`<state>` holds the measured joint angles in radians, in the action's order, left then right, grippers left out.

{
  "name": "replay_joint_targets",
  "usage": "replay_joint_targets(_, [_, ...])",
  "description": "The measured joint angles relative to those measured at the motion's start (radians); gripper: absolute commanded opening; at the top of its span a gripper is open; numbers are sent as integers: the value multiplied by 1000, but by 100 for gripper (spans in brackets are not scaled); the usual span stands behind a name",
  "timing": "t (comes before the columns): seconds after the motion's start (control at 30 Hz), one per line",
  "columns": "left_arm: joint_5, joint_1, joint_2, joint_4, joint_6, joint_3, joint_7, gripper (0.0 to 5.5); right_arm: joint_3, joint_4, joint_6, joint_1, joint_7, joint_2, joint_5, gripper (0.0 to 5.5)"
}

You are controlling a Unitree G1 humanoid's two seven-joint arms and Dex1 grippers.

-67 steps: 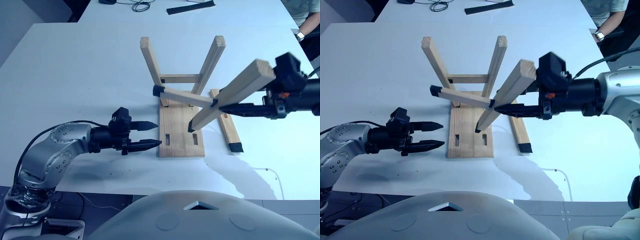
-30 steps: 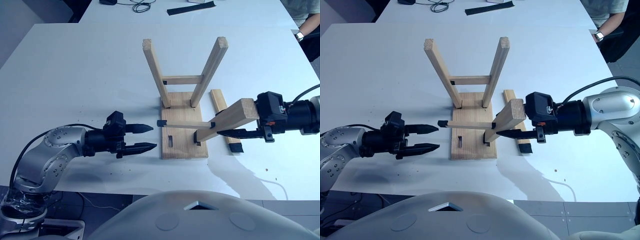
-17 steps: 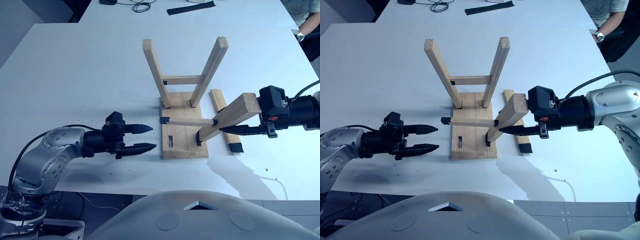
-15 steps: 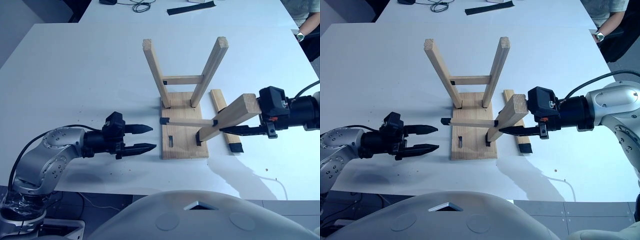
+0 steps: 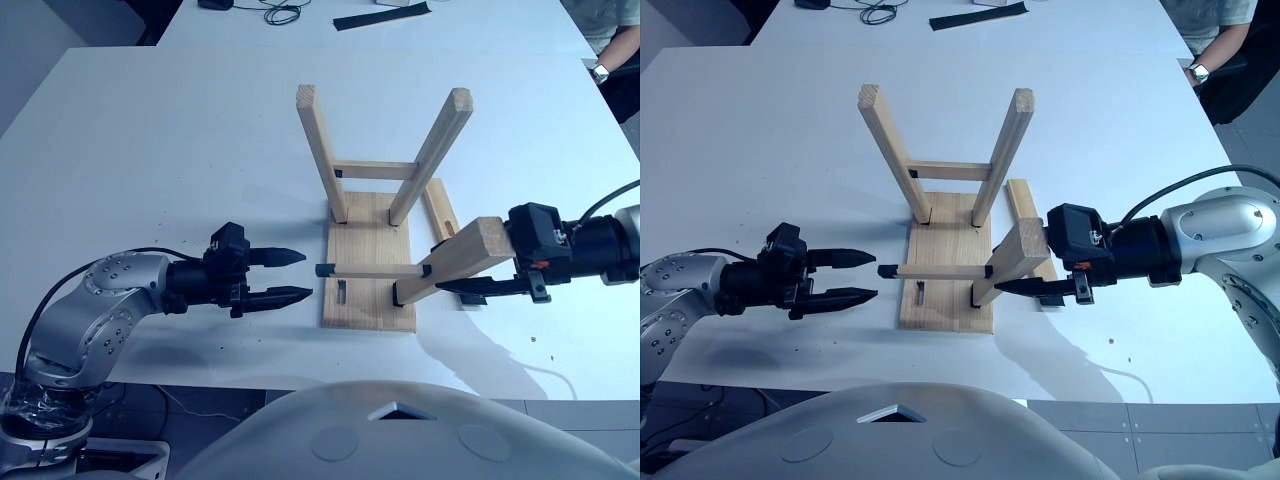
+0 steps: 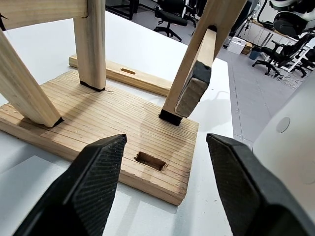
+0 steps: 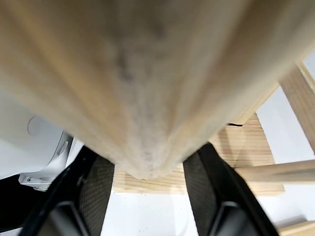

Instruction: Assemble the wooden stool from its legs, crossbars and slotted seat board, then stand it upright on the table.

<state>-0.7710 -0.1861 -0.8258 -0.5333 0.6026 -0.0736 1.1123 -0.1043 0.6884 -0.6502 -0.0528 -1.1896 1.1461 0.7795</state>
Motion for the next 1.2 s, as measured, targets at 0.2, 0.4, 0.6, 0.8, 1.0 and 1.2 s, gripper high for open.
replay_joint_targets(0.2, [0,7,0,2,8,-2,0,301,36,1,102,43,19,-6,-57,201])
replay_joint_targets(0.4, [0,18,0,27,15,-10,1,301,112,29,224,84,111,-32,-134,201])
replay_joint_targets(0.6, [0,27,-1,35,19,-11,2,301,182,-30,218,31,110,-42,-128,201])
replay_joint_targets(0.8, [-1,20,1,32,19,-12,1,301,330,-192,135,-178,25,-94,-119,201])
replay_joint_targets(1.0, [0,11,1,28,18,-12,1,301,413,-282,135,-283,-22,-139,-136,201])
replay_joint_targets(1.2, [8,7,1,55,7,-20,4,301,429,-305,158,-298,-37,-152,-151,201])
